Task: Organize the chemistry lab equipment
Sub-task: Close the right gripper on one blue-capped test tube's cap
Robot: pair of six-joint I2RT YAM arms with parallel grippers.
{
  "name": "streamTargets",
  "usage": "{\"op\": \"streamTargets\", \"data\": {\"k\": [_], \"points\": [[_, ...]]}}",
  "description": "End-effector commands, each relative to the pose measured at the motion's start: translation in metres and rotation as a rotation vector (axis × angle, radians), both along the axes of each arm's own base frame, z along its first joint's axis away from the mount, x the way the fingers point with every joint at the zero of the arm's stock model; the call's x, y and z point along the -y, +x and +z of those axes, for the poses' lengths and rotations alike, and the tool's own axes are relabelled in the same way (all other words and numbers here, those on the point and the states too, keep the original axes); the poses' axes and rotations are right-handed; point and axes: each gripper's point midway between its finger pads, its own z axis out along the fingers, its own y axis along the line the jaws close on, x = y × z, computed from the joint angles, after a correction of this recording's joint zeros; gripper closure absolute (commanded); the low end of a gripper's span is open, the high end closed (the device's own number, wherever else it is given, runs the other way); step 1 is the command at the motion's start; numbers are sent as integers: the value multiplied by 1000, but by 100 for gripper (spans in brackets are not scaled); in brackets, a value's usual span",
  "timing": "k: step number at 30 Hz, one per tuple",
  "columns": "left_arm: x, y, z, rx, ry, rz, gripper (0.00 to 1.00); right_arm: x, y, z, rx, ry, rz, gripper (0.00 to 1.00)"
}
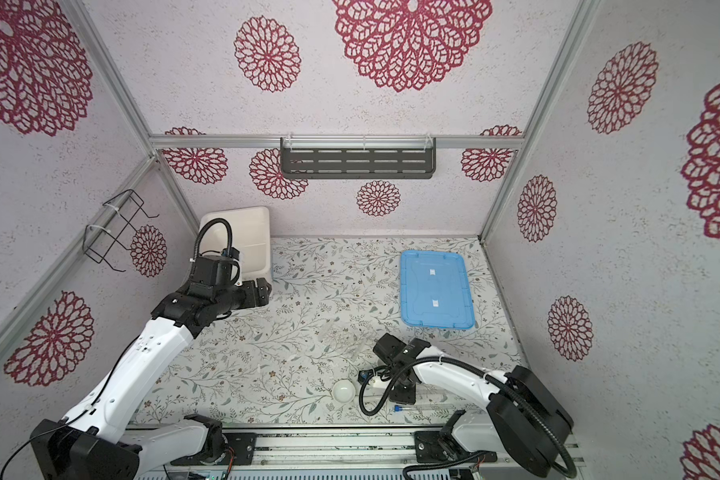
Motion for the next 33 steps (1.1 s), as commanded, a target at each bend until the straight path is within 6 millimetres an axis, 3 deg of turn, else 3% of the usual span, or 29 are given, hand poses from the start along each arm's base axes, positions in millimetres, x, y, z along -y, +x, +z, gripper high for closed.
{"op": "streamTargets", "data": {"k": [1, 10, 13, 18, 26, 33], "points": [[-1, 7, 14, 51, -1, 5, 9, 1, -3, 4, 16, 22, 1, 73], [3, 10, 17, 54, -9, -4, 9, 0, -4, 10, 26, 45, -4, 74], [3, 12, 18, 56, -12, -4, 9, 2, -4, 9, 25, 35, -2, 66], [4, 12, 19, 57, -14, -7, 9, 5, -4, 2, 14, 0, 2, 62], [4, 12, 21, 61, -12, -10, 9, 1, -10, -5, -53, -26, 10, 72], [3, 10, 17, 52, -3, -12, 9, -3, -9, 1, -40, -7, 11, 79]]}}
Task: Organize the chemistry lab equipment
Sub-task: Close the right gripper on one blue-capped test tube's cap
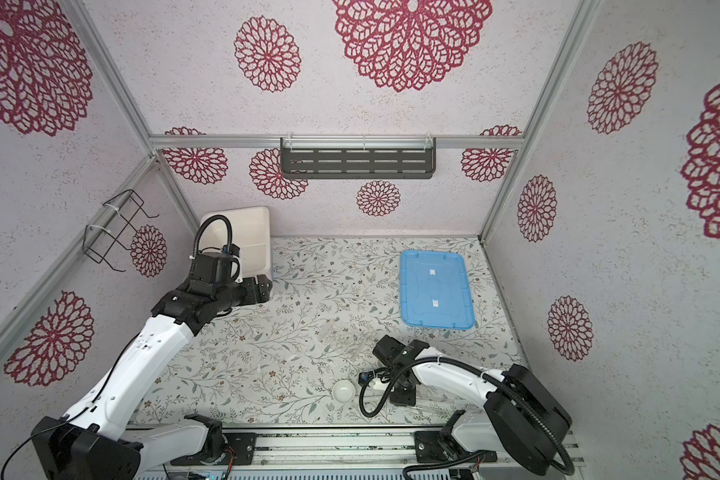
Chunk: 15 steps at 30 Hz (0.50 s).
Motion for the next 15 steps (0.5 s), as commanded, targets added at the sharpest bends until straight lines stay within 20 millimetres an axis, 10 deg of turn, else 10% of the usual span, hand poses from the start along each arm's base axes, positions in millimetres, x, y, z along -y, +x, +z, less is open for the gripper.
{"op": "streamTargets", "data": {"k": [1, 15], "points": [[0, 4, 10, 36, 4, -4, 9, -4, -3, 9, -6, 23, 4, 80], [1, 4, 14, 44, -9, -1, 9, -29, 19, 64, 137, 202, -51, 79]]}}
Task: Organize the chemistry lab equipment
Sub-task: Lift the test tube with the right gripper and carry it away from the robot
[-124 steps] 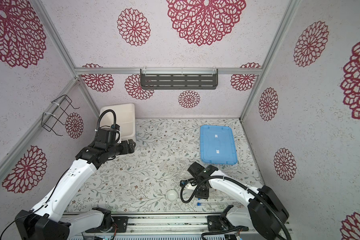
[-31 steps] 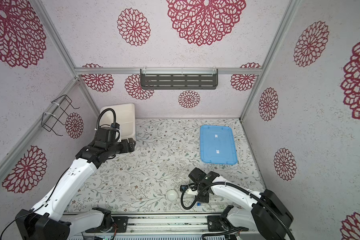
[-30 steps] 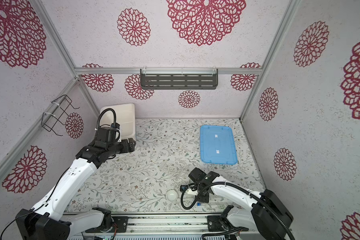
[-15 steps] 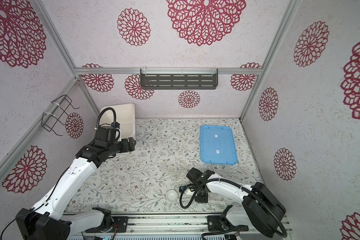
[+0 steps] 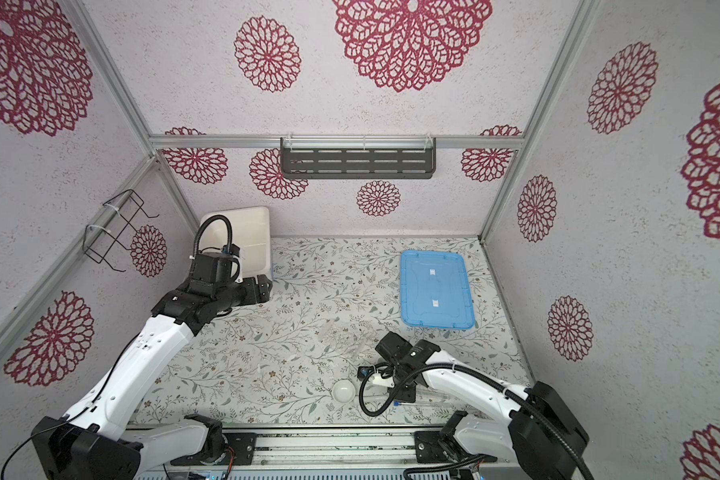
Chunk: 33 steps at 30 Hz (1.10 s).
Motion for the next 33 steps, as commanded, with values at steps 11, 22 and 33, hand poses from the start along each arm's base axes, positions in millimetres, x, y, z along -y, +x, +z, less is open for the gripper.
{"op": "streamTargets", "data": {"k": [11, 22, 33], "points": [[0, 0, 21, 51, -20, 6, 9, -61, 24, 109, 117, 385, -82, 79], [0, 1, 25, 54, -20, 8, 9, -141, 62, 208, 231, 991, -141, 79], [-2, 3, 14, 15, -24, 24, 9, -175, 131, 233, 475, 1270, -261, 80]]}}
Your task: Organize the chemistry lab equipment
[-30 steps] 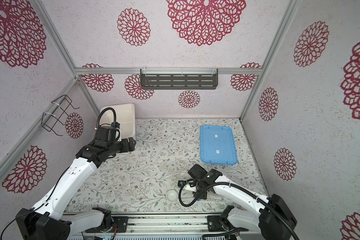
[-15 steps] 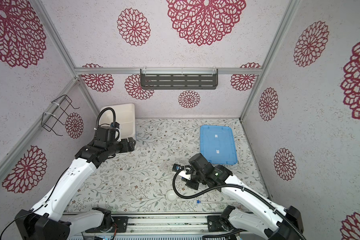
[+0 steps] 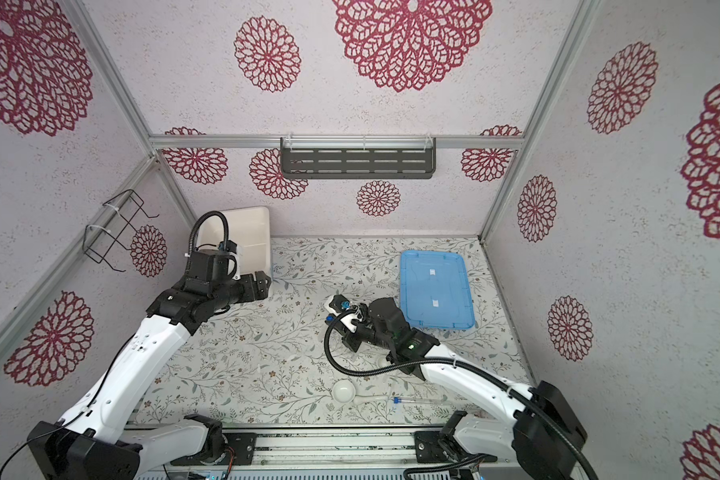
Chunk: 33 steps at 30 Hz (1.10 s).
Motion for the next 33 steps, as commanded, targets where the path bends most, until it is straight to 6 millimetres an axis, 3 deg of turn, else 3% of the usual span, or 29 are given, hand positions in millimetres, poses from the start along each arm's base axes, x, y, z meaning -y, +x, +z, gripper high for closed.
{"op": "streamTargets", "data": {"k": [1, 6, 10, 15, 27, 33], "points": [[-2, 2, -1, -10, -13, 17, 9, -5, 26, 54, 149, 233, -101, 80], [-4, 3, -1, -20, -3, 20, 9, -1, 49, 43, 157, 311, -195, 80], [-6, 4, -1, -19, -5, 23, 9, -1, 57, 45, 153, 387, -217, 80], [-5, 6, -3, -26, -12, 22, 9, -2, 67, 33, 144, 438, -240, 80], [-9, 8, -1, -29, 11, 19, 9, 12, 75, -4, 113, 431, -294, 80], [-7, 11, -3, -33, 2, 16, 9, 11, 72, -9, 108, 437, -276, 80]]}}
